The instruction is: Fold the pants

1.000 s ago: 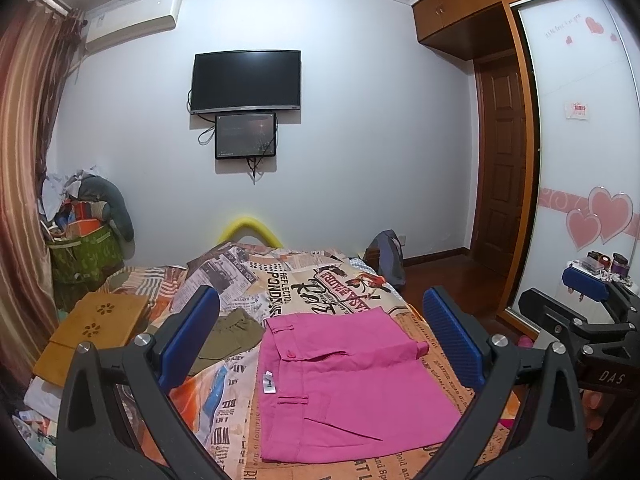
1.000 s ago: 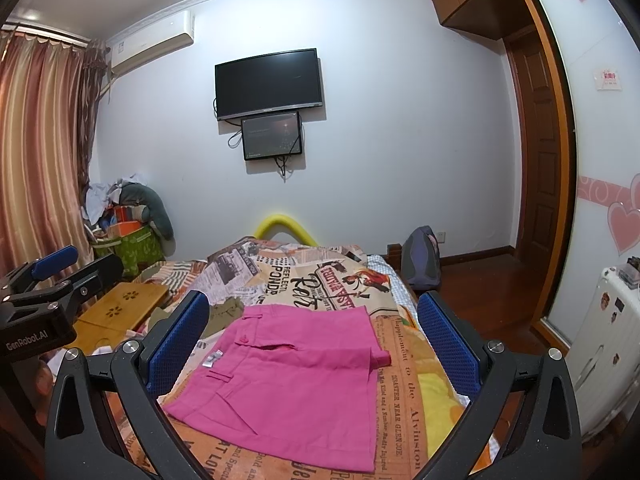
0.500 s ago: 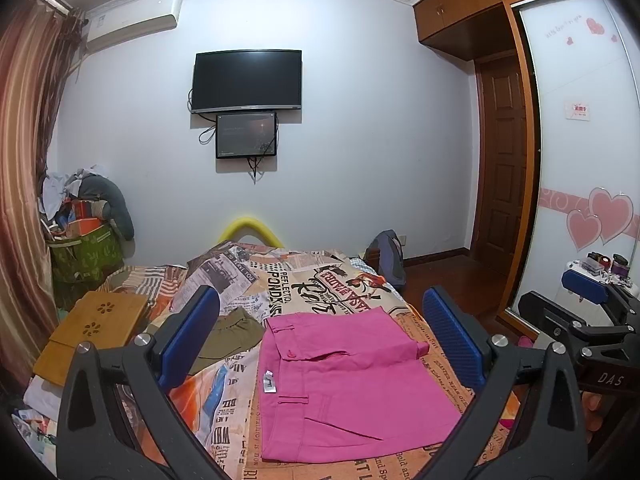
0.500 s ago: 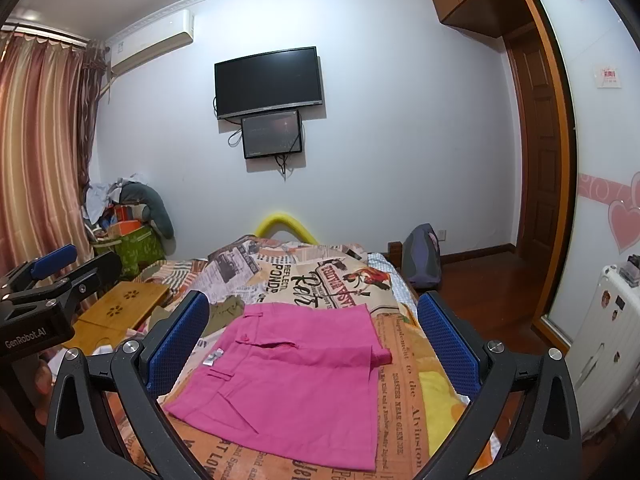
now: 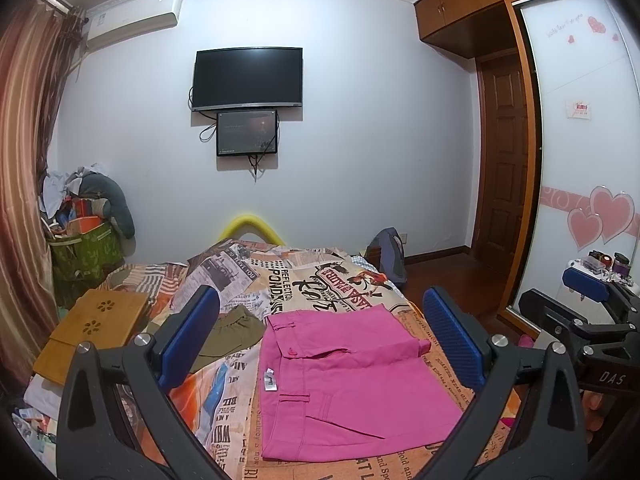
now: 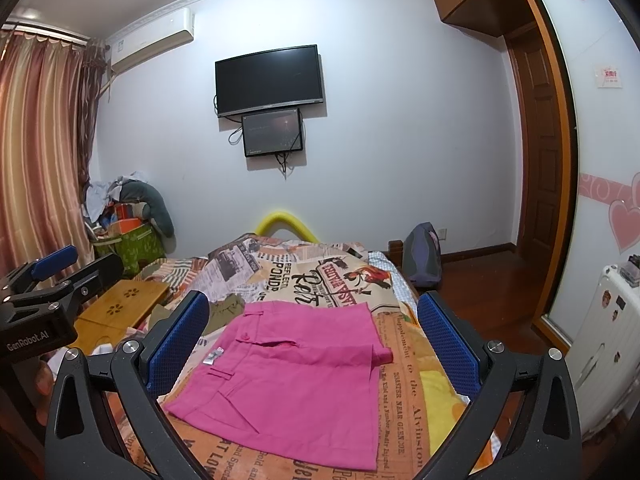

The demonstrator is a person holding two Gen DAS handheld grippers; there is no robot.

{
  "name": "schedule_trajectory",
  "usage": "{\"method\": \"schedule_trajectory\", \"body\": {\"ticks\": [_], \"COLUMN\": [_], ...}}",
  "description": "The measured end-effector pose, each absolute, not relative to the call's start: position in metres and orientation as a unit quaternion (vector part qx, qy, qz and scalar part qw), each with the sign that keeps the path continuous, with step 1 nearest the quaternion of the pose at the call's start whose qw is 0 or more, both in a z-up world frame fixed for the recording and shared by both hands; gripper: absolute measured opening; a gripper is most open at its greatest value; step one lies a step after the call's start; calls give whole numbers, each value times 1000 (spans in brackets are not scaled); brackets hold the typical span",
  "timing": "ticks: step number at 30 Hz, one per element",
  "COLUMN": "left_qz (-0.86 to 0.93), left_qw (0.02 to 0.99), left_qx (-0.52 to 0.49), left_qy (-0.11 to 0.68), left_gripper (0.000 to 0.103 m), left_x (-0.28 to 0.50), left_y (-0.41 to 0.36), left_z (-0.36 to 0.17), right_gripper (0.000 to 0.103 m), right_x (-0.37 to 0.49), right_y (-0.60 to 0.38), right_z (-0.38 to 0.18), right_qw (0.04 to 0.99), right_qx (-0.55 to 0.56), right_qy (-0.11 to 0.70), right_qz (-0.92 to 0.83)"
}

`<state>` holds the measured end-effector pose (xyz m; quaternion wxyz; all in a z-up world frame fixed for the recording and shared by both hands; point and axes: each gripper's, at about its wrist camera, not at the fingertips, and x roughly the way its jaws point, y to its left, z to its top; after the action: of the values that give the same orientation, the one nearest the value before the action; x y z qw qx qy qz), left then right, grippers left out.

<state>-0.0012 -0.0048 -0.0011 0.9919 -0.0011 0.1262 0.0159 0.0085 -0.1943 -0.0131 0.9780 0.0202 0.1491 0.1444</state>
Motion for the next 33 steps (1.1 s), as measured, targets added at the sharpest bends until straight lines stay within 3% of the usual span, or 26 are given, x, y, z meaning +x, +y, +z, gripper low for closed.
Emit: {"method": "schedule_trajectory", "body": {"ticks": [22,33], "left_qz": [17,37], "left_qw": [992,981], "left_qx": [-2,-13], "left_qy": [129,192], "left_gripper": [103,103], "left_x": [2,48], "left_y": [-3,13], "left_z": [-2,-34], "right_gripper": [103,103], "right_x": [9,46], "right_y": [-191,-202], "right_z": [-21,-60], "right_qw": [977,971], "right_qx": [24,12], "right_qy": [154,211], "right_qz": [145,108]}}
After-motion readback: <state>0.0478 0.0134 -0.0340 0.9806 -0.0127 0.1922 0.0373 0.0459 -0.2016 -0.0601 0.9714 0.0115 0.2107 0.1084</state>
